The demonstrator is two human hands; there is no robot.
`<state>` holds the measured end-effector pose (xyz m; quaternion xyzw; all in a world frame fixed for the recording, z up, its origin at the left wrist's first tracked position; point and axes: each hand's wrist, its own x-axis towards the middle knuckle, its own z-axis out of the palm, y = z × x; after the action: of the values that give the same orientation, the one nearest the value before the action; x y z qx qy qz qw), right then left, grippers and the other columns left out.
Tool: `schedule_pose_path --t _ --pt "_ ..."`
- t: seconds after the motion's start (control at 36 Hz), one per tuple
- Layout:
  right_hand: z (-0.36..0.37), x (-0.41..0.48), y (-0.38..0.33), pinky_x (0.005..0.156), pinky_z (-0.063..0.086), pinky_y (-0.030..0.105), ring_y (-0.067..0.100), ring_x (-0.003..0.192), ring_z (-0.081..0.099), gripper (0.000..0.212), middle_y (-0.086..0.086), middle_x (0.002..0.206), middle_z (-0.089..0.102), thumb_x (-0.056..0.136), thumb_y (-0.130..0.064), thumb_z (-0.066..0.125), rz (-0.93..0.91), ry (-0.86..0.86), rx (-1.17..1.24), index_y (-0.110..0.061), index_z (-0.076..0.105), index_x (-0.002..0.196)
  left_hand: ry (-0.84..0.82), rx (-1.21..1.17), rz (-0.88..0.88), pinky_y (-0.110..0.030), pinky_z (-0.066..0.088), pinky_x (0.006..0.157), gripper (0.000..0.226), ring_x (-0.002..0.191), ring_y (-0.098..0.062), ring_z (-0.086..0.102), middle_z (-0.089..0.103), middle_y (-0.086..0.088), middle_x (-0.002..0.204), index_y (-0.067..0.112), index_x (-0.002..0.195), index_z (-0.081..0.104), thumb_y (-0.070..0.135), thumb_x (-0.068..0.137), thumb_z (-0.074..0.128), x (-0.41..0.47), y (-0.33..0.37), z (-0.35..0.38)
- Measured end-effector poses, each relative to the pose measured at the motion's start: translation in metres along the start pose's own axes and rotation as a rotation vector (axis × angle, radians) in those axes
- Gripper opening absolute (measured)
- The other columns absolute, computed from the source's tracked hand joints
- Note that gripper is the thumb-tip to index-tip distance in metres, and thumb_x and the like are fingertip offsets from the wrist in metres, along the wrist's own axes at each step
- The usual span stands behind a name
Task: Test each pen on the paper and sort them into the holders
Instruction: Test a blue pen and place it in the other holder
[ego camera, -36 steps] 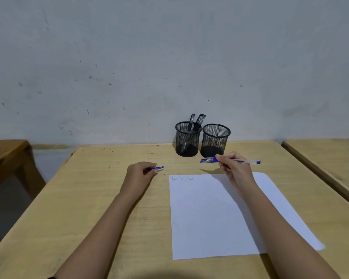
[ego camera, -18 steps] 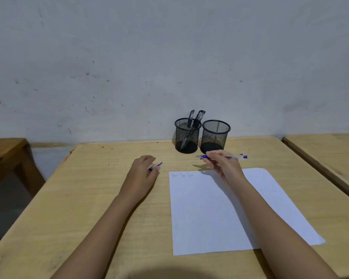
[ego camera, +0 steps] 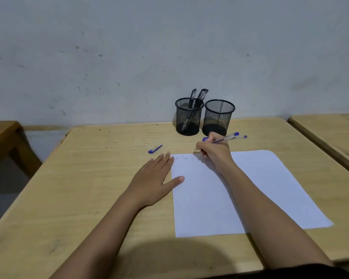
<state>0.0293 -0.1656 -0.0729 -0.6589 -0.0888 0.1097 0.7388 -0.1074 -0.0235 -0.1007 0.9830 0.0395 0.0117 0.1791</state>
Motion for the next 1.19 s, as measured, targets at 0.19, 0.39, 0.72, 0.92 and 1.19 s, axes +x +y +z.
schedule_pose_path --t 0.19,0.39,0.72,0.92,1.19 --pt "-0.001 0.011 0.005 0.048 0.023 0.025 0.017 0.048 0.026 0.042 0.005 0.052 0.026 0.055 0.012 0.055 -0.072 0.018 -0.245 -0.017 0.025 0.049 0.002 0.012 -0.002 -0.023 -0.003 0.116 0.072 0.143 -0.001 -0.007 -0.004 0.012 0.158 0.026 0.150 0.004 0.062 0.091 0.026 0.002 0.000 0.000" --pt "0.000 0.018 0.009 0.047 0.023 0.023 0.016 0.049 0.024 0.042 0.005 0.055 0.024 0.057 0.011 0.056 -0.088 -0.003 -0.277 -0.017 0.025 0.051 -0.007 0.014 -0.014 -0.022 -0.003 0.115 0.072 0.144 -0.001 -0.006 -0.003 0.012 0.158 0.026 0.149 0.005 0.061 0.091 0.026 0.002 0.003 -0.002" --pt "-0.001 0.019 0.013 0.046 0.023 0.021 0.015 0.050 0.024 0.038 0.005 0.058 0.026 0.054 0.006 0.057 -0.119 0.006 -0.286 -0.016 0.026 0.051 -0.017 0.008 -0.026 -0.022 -0.003 0.114 0.071 0.144 -0.002 -0.006 -0.003 0.012 0.158 0.026 0.150 0.006 0.061 0.091 0.027 0.000 0.006 -0.005" --pt "-0.003 0.020 0.008 0.048 0.017 0.022 0.017 0.053 0.019 0.033 0.007 0.057 0.019 0.056 0.016 0.053 -0.109 -0.039 -0.273 -0.006 0.029 0.051 -0.011 0.009 -0.034 -0.024 -0.001 0.116 0.071 0.144 -0.002 -0.005 -0.002 0.013 0.158 0.026 0.149 0.007 0.061 0.091 0.027 -0.001 0.006 -0.005" --pt "-0.004 0.021 0.010 0.042 0.021 0.019 0.013 0.044 0.022 0.043 0.004 0.052 0.023 0.058 0.015 0.055 -0.103 -0.018 -0.268 -0.015 0.025 0.050 -0.014 0.011 -0.036 -0.024 0.000 0.116 0.071 0.144 -0.002 -0.005 -0.001 0.012 0.158 0.026 0.150 0.007 0.061 0.091 0.028 -0.002 0.006 -0.006"
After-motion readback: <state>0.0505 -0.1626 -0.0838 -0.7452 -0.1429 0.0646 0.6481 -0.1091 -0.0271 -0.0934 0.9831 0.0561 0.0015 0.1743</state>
